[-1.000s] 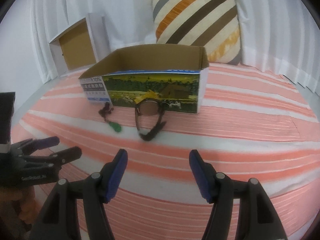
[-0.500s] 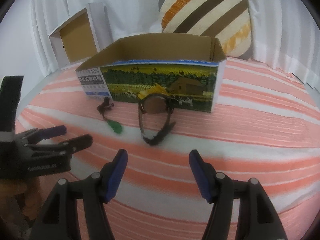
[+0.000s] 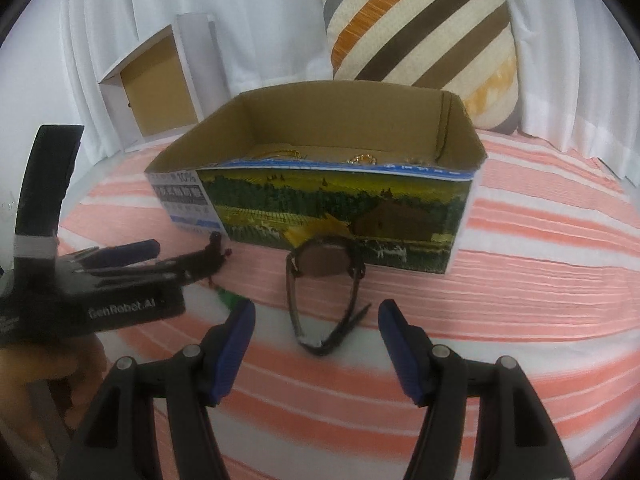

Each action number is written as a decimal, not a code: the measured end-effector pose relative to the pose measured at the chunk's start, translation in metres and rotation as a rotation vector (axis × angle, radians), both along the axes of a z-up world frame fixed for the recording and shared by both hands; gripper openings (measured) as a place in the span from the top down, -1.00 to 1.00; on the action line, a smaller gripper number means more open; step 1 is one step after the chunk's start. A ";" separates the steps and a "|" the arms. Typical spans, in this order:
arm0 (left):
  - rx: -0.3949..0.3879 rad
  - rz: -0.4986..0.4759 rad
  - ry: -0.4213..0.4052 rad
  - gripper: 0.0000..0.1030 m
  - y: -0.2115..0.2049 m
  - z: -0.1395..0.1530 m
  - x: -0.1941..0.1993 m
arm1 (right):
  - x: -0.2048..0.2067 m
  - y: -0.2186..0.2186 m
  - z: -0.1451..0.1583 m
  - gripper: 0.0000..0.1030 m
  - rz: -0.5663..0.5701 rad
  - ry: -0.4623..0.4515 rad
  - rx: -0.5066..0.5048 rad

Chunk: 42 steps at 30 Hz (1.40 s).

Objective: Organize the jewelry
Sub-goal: 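Close the right tool on the black watch strap while the left tool grasps the green-bead pendant, then carry the black watch into the box while the left tool carries the green pendant there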

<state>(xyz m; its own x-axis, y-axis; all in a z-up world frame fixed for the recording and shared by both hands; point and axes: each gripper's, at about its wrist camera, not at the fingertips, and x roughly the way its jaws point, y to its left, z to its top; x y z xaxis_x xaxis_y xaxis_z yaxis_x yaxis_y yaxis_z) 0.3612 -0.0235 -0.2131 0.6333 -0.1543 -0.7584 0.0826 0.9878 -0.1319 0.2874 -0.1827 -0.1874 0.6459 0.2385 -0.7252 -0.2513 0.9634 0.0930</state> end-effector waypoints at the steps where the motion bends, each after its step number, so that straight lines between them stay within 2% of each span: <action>1: 0.005 -0.001 0.002 -0.75 0.002 0.000 0.000 | 0.002 0.001 -0.001 -0.27 0.002 0.002 -0.005; 6: 0.013 -0.008 0.028 -0.70 0.001 -0.008 0.007 | 0.017 0.008 -0.011 -0.26 0.010 0.025 -0.044; 8: 0.030 -0.013 0.025 -0.60 -0.001 -0.010 0.008 | 0.023 0.009 -0.016 -0.26 0.010 0.036 -0.057; 9: 0.030 -0.019 0.024 -0.56 -0.001 -0.010 0.008 | 0.027 0.010 -0.019 -0.20 0.009 0.057 -0.058; 10: 0.031 -0.023 0.020 -0.43 -0.003 -0.010 0.008 | 0.030 0.010 -0.021 -0.05 0.011 0.073 -0.055; 11: 0.038 -0.033 0.010 -0.19 -0.004 -0.010 0.007 | 0.031 0.009 -0.021 0.07 0.017 0.075 -0.047; 12: 0.043 -0.043 0.002 -0.02 -0.006 -0.009 0.006 | 0.031 0.010 -0.021 0.10 0.022 0.075 -0.052; 13: 0.041 -0.052 -0.001 0.42 -0.007 -0.009 0.006 | 0.030 0.010 -0.021 0.11 0.024 0.073 -0.056; 14: 0.026 -0.065 -0.002 0.70 -0.007 -0.008 0.005 | 0.029 0.010 -0.021 0.12 0.024 0.071 -0.054; 18: -0.028 -0.066 -0.006 0.74 -0.001 -0.008 0.002 | 0.020 0.003 -0.019 0.14 0.010 0.061 -0.027; 24: -0.049 -0.065 -0.031 0.75 0.009 0.000 -0.018 | 0.001 -0.002 -0.012 0.15 0.015 0.056 0.009; 32: -0.095 -0.063 -0.069 0.75 0.012 0.029 -0.049 | -0.026 -0.019 0.010 0.15 0.004 0.038 0.054; 38: -0.105 -0.074 -0.058 0.76 0.007 0.051 -0.067 | -0.040 -0.031 0.035 0.15 0.004 0.018 0.086; 40: -0.104 -0.079 -0.053 0.80 0.007 0.056 -0.073 | -0.046 -0.034 0.043 0.15 0.003 0.009 0.092; 41: -0.102 -0.081 -0.052 0.92 0.007 0.058 -0.075 | -0.048 -0.035 0.046 0.15 0.004 0.007 0.093; 42: -0.099 -0.083 -0.051 0.92 0.007 0.060 -0.076 | -0.051 -0.036 0.048 0.15 0.004 0.004 0.094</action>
